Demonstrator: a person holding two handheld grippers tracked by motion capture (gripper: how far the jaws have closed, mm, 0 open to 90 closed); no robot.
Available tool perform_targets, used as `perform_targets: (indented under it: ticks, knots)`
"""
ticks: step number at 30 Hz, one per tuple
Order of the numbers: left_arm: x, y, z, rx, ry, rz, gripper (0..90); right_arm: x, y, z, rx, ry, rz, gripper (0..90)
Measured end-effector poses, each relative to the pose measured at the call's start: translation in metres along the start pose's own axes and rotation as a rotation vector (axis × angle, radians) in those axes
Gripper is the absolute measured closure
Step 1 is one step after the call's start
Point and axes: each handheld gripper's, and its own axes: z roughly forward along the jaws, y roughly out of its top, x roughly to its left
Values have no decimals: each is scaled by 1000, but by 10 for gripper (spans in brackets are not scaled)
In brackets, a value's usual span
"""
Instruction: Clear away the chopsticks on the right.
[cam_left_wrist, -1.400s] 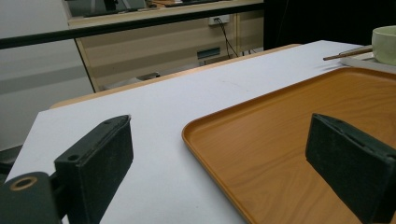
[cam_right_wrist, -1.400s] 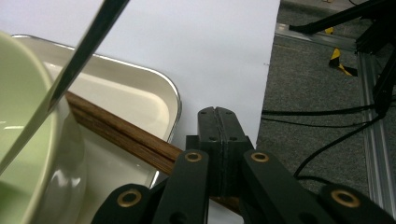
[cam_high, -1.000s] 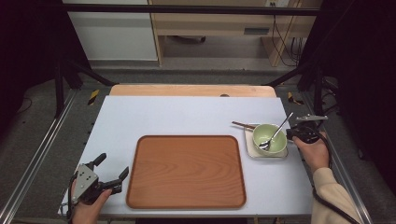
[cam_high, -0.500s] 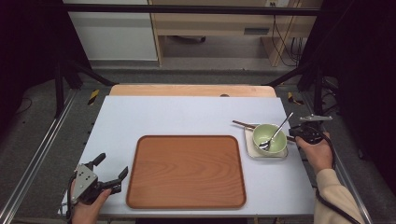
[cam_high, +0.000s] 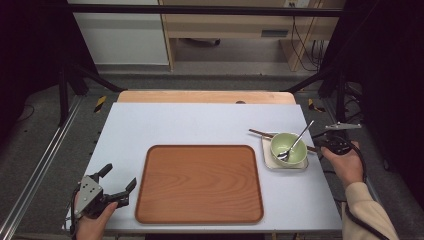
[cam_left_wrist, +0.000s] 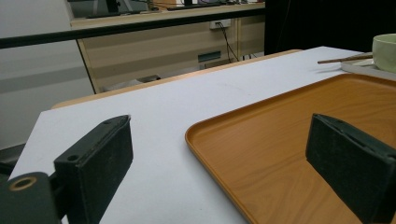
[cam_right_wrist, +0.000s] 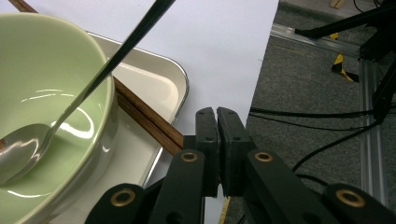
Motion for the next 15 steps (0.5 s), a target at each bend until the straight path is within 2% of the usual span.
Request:
perform_targets:
  ticks: [6,11,15]
  knots:
    - [2,0,-1,-8,1,-7,64,4,5,-5,18,3,-65,804]
    - [2,0,-1,-8,2,-6,64,4,8,-9,25,2,-80,773]
    - [2,1,-2,-12,5,-7,63,3,9,-12,48,-13,-110,696]
